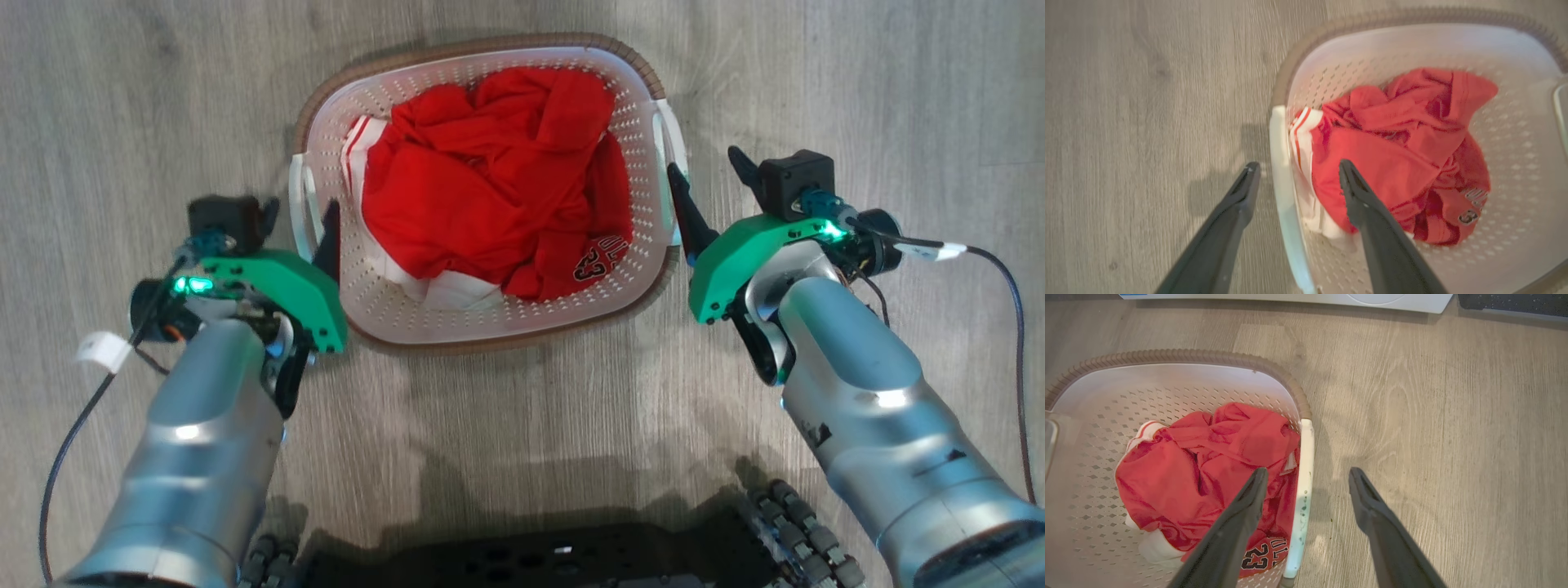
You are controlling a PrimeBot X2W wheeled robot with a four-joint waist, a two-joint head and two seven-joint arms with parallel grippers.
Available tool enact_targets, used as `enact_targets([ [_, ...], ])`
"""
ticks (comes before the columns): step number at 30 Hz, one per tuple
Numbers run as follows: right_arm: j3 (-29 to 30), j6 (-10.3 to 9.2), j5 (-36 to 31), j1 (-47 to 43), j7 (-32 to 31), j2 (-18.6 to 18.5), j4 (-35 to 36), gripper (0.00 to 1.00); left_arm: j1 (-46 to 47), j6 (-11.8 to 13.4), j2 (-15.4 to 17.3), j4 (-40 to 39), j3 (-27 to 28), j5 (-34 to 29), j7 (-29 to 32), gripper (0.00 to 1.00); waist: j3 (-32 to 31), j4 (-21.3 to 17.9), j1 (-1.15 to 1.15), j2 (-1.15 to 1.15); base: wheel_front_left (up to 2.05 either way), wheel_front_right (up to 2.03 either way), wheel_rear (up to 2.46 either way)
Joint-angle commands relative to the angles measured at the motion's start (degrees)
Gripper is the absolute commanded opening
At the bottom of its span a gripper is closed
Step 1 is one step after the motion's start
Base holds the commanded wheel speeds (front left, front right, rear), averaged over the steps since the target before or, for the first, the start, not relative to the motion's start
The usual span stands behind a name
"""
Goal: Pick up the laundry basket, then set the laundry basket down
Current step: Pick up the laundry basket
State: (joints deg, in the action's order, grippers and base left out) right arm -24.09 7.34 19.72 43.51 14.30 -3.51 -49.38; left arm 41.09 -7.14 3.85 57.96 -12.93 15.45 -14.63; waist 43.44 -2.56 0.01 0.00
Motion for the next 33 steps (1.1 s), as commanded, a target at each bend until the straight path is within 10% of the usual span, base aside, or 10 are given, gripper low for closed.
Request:
enact_targets([
  [1, -1.75, 0.14, 1.21, -0.93, 0.7, 0.63, -0.28, 1.0, -0.05, -0.34, 2.49, 1.61, -0.22, 0.79, -0.36, 1.0, 0.5, 0.26, -0.01, 0.0, 0.0, 0.0, 0.0],
  [33, -20.26, 0.14, 27.16, 15.51, -7.24, 0.63, -15.48, 1.0, 13.77, -0.35, 7.98, 9.23, -31.37, 22.83, 12.61, 1.0, 9.61, 1.72, -0.01, 0.0, 0.0, 0.0, 0.0],
])
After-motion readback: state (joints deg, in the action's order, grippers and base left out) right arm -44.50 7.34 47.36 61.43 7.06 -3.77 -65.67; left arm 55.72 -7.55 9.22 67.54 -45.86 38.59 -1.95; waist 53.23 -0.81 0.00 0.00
